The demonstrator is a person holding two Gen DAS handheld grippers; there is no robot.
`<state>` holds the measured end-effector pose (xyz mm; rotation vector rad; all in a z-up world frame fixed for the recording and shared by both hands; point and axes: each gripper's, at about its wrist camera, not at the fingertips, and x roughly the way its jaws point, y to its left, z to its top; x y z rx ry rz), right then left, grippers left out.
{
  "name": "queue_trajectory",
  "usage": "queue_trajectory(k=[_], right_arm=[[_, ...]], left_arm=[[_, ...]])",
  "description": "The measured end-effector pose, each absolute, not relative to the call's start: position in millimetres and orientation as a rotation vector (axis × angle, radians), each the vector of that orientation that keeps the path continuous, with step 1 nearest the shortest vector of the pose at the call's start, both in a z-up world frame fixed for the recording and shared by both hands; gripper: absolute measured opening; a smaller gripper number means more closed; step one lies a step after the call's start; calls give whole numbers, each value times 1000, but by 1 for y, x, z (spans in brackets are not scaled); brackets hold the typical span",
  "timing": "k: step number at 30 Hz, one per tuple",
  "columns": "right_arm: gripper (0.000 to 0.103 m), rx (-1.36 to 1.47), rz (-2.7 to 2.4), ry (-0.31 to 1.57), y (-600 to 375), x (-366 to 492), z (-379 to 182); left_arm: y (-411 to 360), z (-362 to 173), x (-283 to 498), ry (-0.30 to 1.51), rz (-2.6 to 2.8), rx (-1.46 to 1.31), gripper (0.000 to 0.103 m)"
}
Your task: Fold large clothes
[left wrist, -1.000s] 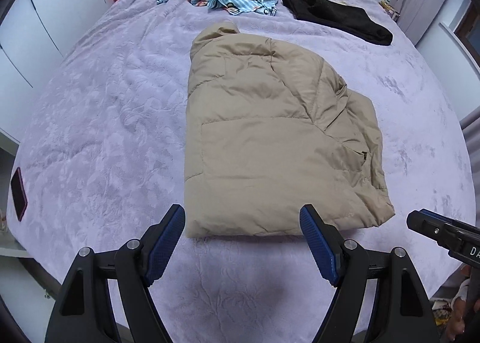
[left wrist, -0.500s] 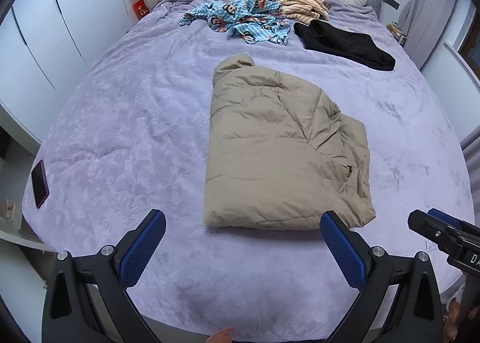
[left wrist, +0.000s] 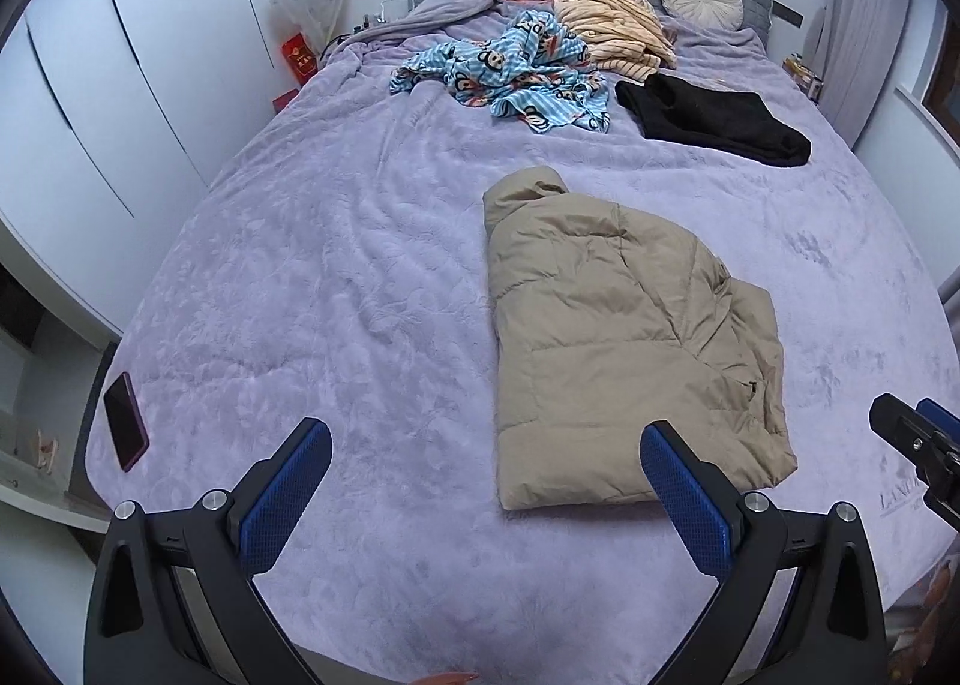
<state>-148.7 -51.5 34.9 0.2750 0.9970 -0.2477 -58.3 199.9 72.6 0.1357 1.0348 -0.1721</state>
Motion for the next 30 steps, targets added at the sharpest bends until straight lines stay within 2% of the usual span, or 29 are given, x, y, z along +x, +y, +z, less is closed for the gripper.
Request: queue_trajectory(k=[30], right_arm=[[87, 290, -304, 1013, -48, -147, 39]], left_arm=[[205, 82, -55, 1043, -204, 88, 103]])
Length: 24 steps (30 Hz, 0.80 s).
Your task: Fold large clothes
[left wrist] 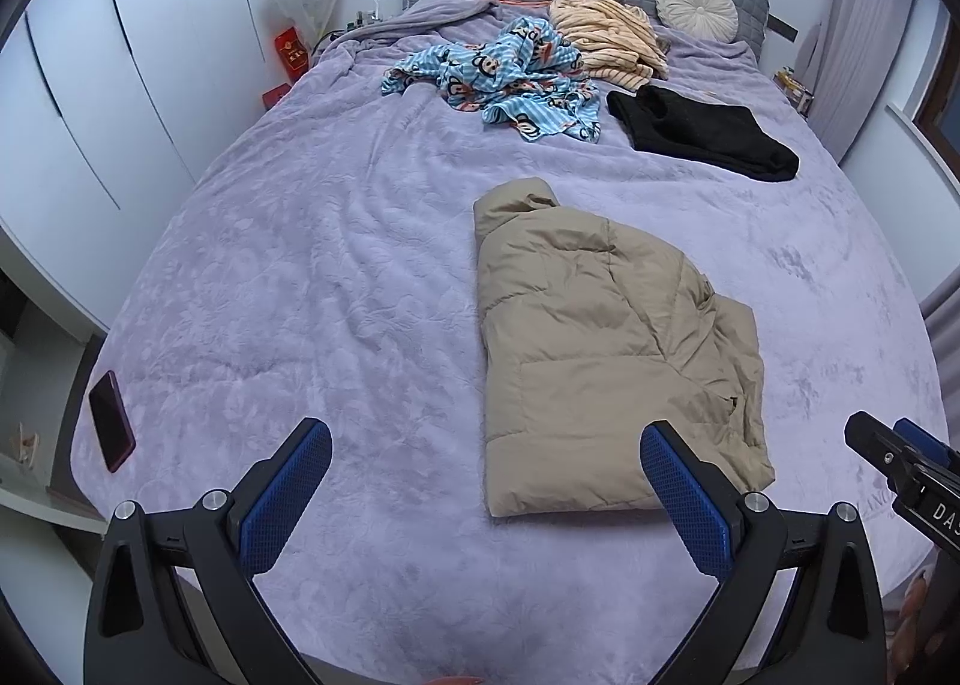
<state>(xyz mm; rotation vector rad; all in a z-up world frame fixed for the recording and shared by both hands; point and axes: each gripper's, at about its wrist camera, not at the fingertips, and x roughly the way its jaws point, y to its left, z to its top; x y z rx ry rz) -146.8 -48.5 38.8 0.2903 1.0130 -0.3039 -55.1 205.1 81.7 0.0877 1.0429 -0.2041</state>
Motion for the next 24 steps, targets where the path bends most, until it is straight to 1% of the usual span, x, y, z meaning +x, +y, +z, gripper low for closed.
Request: queue_trajectory(k=[24], right_arm=[[87, 289, -306, 1014, -50, -146, 40]], left_arm=[[206, 82, -54, 1044, -205, 89, 103]])
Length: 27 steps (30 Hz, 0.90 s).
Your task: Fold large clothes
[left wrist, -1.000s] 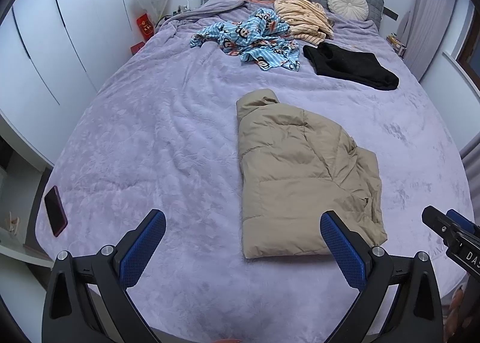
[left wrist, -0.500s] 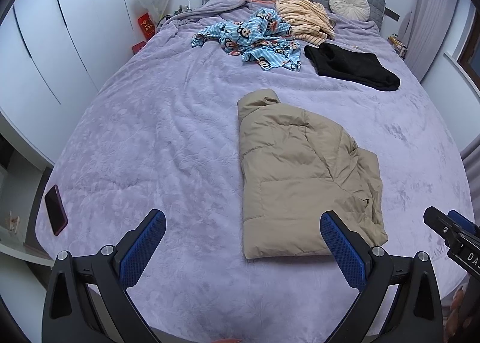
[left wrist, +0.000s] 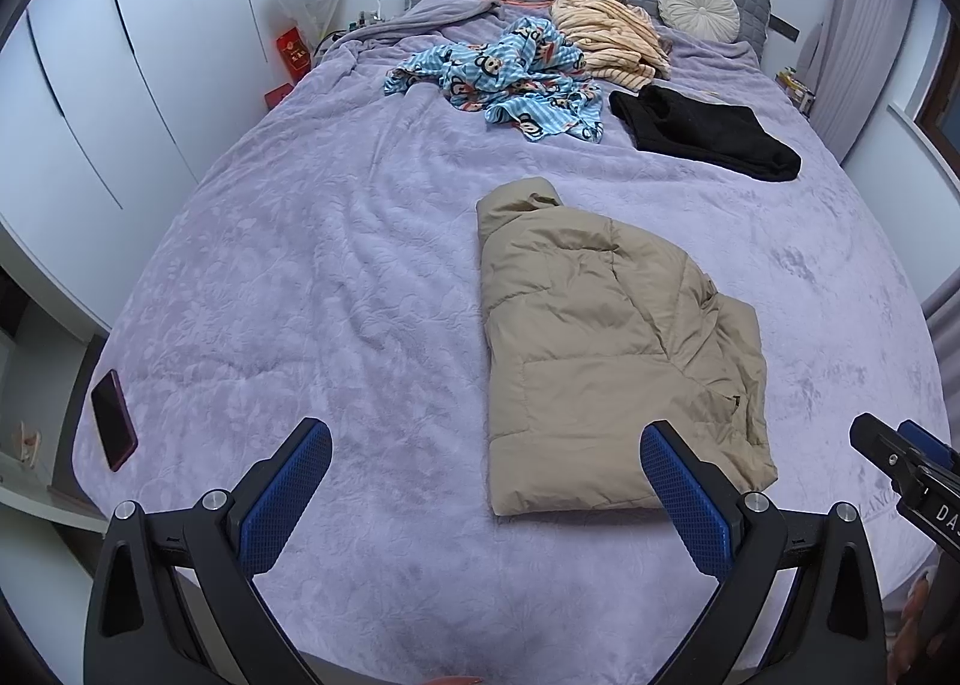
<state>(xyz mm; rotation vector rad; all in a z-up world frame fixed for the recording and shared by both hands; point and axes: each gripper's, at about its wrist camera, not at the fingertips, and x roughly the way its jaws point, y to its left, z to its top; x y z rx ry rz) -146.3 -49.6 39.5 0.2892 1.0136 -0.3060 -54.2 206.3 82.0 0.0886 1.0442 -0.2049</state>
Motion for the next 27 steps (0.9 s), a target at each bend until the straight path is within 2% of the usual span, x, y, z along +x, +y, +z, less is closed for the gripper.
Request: queue_trajectory(k=[27], right_arm=[[87, 289, -305, 1011, -50, -147, 40]], left_arm=[[213, 84, -57, 1036, -196, 81, 103]])
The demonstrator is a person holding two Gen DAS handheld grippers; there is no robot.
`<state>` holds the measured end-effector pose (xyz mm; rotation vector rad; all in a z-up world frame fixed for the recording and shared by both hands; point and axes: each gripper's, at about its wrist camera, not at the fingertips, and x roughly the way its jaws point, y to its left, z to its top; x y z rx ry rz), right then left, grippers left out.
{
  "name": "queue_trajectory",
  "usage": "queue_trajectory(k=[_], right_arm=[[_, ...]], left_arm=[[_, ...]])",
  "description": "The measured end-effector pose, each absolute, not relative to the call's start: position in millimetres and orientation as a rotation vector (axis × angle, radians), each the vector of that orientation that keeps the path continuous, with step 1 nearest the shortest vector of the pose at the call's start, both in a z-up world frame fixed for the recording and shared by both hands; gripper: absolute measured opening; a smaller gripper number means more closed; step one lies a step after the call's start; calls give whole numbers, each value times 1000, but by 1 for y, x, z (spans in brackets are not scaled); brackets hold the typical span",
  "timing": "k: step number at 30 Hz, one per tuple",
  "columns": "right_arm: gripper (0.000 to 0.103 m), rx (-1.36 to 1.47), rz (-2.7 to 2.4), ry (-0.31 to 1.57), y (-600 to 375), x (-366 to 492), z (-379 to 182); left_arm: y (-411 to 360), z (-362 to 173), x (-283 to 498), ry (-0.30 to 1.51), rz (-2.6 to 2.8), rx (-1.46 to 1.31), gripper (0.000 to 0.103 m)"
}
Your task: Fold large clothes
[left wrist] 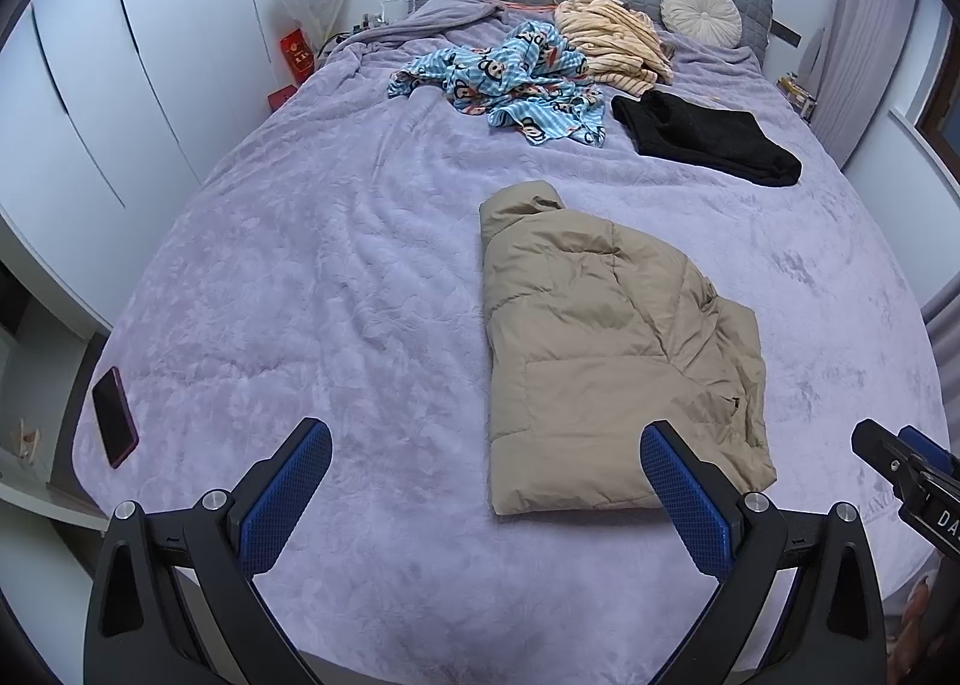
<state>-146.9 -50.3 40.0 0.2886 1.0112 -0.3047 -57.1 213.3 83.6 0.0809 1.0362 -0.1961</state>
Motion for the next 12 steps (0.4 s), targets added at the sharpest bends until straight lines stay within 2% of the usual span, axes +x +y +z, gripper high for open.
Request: queue_trajectory(k=[12], right_arm=[[87, 288, -306, 1011, -49, -147, 39]], left_arm=[[210, 89, -66, 1006, -195, 81, 103]])
